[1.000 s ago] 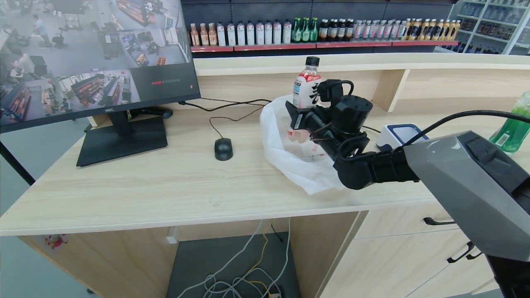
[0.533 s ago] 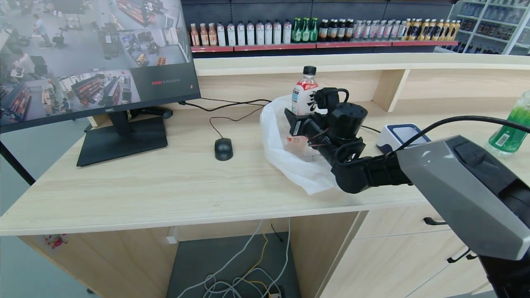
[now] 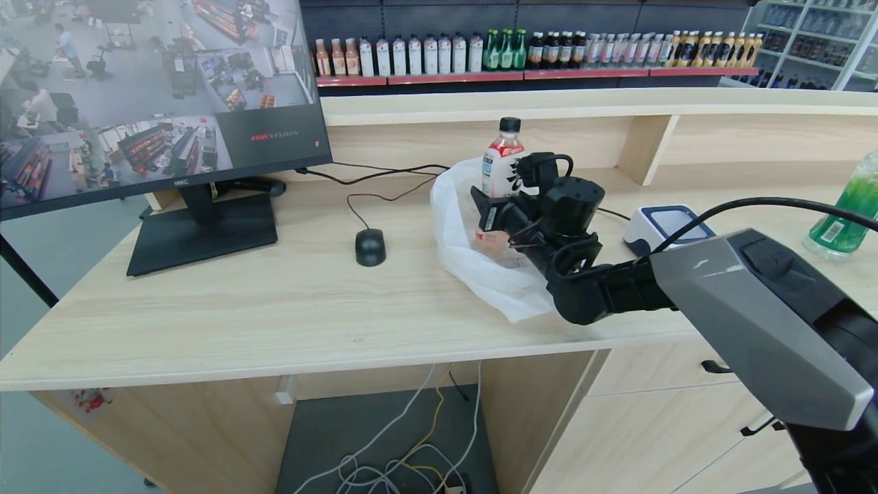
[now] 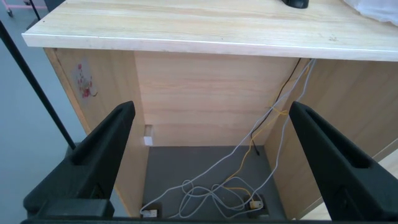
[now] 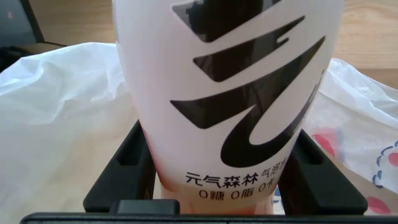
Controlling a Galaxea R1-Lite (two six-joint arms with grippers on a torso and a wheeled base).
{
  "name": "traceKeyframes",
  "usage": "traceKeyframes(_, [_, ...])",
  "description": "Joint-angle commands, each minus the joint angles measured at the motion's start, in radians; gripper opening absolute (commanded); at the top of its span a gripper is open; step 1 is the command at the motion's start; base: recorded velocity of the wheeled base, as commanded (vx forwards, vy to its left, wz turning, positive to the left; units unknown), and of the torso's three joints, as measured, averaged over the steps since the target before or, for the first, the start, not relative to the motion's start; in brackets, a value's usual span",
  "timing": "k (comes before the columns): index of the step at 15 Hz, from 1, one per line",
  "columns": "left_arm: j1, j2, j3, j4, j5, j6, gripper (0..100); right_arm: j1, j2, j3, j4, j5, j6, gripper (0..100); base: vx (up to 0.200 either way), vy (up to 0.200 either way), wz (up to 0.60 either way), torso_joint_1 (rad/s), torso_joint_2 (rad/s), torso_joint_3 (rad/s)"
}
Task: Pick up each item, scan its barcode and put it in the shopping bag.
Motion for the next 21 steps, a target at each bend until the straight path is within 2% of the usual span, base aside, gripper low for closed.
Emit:
traceKeyframes(1, [0.0,0.0,0.0,0.0,0.0,0.001,100,0.0,0.005,0.001,-0.001,0.0,-0.001,0,0.0,0.0,0.0,0.0,0.0,0.0])
traceKeyframes(21, [0.0,0.0,0.0,0.0,0.0,0.001,100,0.01,0.025,0.067,-0.041,-0.011,-0.067,0,0.0,0.0,0.0,0.0,0.0,0.0])
